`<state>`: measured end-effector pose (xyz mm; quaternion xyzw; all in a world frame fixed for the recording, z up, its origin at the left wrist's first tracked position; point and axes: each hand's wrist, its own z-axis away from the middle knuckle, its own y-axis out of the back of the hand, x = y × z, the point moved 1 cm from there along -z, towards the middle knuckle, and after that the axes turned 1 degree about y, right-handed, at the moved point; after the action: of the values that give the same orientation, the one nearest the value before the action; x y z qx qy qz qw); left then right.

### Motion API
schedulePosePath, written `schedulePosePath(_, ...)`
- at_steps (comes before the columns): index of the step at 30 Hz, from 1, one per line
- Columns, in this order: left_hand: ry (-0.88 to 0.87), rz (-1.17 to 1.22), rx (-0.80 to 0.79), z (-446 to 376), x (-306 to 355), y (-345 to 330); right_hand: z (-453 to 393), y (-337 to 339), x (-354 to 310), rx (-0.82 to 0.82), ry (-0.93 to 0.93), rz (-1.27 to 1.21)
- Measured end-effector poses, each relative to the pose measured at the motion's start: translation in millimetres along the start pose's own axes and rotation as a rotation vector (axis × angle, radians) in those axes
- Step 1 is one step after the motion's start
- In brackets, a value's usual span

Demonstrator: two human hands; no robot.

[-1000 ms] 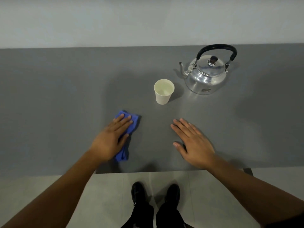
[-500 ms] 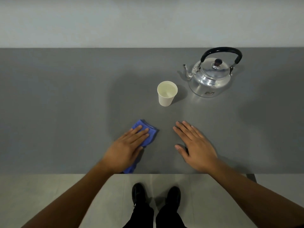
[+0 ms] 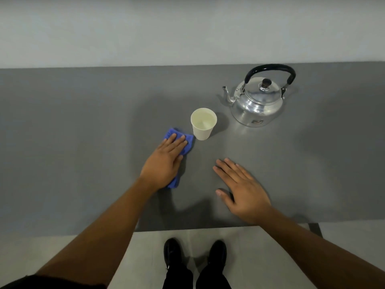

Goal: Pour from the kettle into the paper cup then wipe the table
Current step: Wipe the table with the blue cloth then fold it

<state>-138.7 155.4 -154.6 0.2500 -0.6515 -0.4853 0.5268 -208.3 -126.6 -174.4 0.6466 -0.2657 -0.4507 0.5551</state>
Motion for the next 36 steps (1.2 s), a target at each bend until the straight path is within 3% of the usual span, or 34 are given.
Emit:
schedulePosePath(3, -0.158, -0.008, -0.092, 44, -5, 4, 0, -1, 0, -0.004, 0.007, 0.009)
schedulePosePath(6, -0.183, -0.034, -0.130, 62, -24, 18, 0, -2, 0, -0.009, 0.007, 0.015)
schedulePosePath(13, 0.086, -0.033, 0.031, 3, -67, 43, 0, -3, 0, -0.030, -0.019, 0.035)
schedulePosePath(17, 0.177, 0.005, 0.094, -49, -53, 35, 1, -1, -3, -0.024, -0.030, 0.042)
schedulePosePath(23, -0.083, 0.032, -0.010, -30, -13, 15, 1, 0, -3, -0.029, -0.020, 0.031)
schedulePosePath(28, -0.192, -0.039, -0.083, 38, -41, 26, 1, 2, -1, -0.029, -0.001, 0.017)
schedulePosePath(32, 0.006, -0.048, -0.016, 47, -83, 48, 2, 1, -1, -0.025, -0.002, 0.014)
schedulePosePath(36, 0.242, -0.022, 0.133, 8, -66, 35, 2, 1, -2, -0.014, 0.006, 0.029)
